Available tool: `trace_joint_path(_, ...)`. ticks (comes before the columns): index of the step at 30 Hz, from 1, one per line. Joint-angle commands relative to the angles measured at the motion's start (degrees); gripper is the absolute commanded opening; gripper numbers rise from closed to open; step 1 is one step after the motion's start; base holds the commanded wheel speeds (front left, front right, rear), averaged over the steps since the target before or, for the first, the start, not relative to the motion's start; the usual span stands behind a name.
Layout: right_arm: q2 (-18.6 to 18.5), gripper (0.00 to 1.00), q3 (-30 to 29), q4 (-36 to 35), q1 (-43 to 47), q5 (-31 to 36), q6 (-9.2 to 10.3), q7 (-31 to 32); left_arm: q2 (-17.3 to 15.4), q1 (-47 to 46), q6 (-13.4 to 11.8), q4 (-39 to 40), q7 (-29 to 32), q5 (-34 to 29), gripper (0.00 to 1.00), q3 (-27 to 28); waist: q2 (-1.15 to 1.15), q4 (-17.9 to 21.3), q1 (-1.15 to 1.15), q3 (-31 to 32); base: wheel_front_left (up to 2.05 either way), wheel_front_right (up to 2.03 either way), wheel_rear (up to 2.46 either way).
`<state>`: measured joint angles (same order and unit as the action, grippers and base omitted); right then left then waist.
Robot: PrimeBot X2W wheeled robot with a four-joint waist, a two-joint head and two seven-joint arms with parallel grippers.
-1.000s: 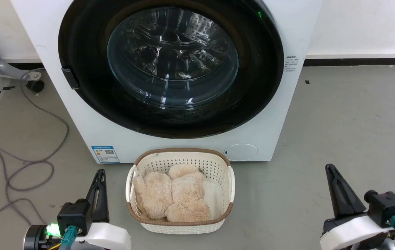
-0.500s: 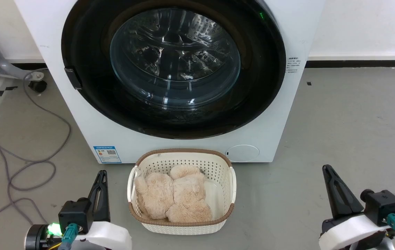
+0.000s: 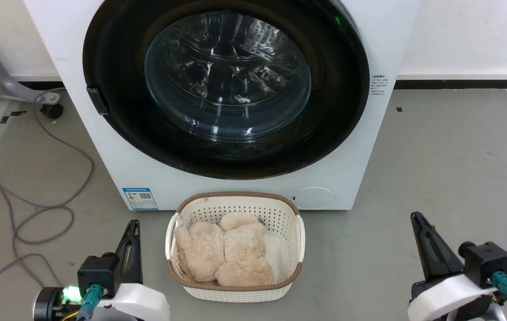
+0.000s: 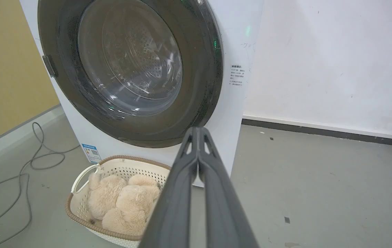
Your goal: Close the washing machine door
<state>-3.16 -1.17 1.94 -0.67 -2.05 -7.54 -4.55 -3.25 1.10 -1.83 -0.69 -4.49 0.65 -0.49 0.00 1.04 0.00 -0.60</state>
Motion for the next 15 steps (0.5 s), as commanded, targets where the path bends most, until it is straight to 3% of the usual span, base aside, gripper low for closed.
trace_joint_path(1, 0.2, 0.0, 0.2, -0.5, 0.5, 0.3, 0.04, 0.5, 0.1, -0.8, 0.2, 0.3, 0.4, -0.2, 0.0, 0.2, 0.0, -0.1, 0.0, 0.0, 0.0, 0.0, 0.0)
trace_joint_path(15, 0.2, 0.0, 0.6, -1.0, 0.5, 0.9, 0.04, 2.0, 0.2, -0.9, 0.8, 0.4, 1.9, -0.4, 0.0, 0.3, 0.0, -0.4, 0.0, 0.2, 0.0, 0.0, 0.0)
